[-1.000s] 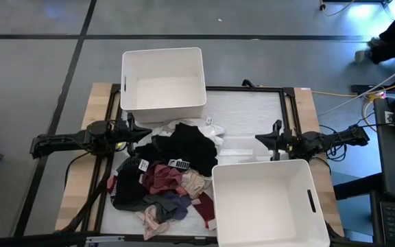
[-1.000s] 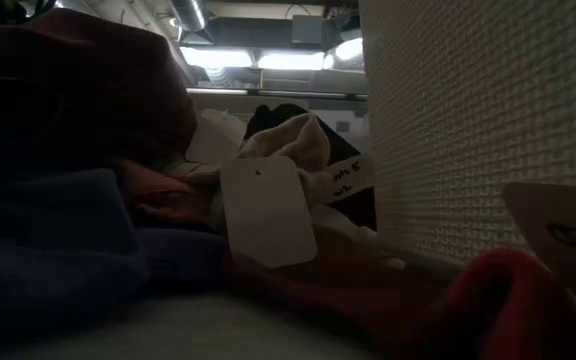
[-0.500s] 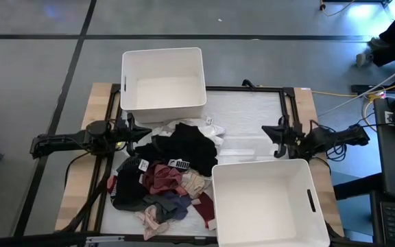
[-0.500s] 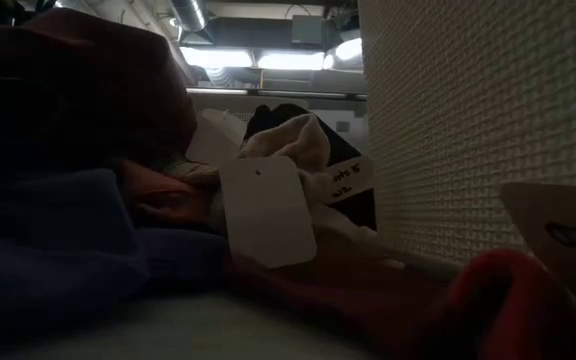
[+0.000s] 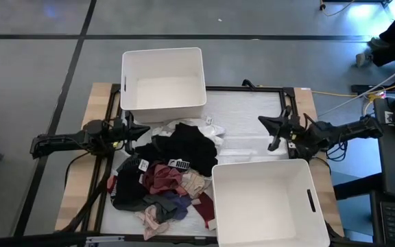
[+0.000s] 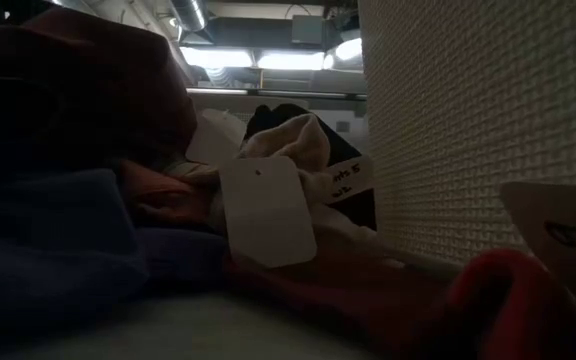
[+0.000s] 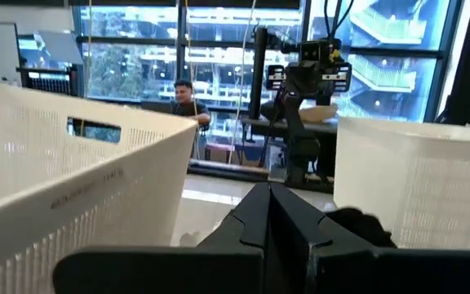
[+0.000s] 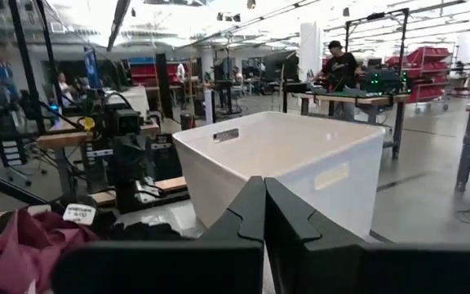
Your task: Sort clothes
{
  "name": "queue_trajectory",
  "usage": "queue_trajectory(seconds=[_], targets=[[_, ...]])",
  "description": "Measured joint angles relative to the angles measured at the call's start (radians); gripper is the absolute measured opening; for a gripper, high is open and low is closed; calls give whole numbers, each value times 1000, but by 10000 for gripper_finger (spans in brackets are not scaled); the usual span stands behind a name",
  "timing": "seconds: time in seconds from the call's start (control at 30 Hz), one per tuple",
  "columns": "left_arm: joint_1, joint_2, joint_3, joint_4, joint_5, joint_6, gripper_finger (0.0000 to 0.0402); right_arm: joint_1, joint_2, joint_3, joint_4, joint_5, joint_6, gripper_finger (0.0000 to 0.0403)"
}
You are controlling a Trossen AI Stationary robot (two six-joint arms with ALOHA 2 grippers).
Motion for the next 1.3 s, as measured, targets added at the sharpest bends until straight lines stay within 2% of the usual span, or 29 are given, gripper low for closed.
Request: queue_trajectory(seconds=[0.13,0.3,0.47,0.6,0.73,0.93,1.13,1.3], targets=[[0,0,1,79,0,-1,4,-9,179,166,-85,0,-15,3],[-1,0,11,62,0,-23,4,-72,393,367,-232,-39,-10,3],[-1,0,11,18,0,-38,4,-148,587,539,-324,-191,-8,3],[-1,0,11,14,0,-78,4,-185,720,654,-352,-270,4,11],[-1,0,11,-16,1,-98,4,-198,836,747,-367,-340,5,59],[-1,0,11,-18,1,-89,4,-198,968,876,-477,-516,0,181],[-1,0,12,-13,1,-82,4,-200,1086,977,-589,-509,0,278],[-1,0,13,-3,0,-76,4,-225,1182,1043,-655,-507,-5,302]])
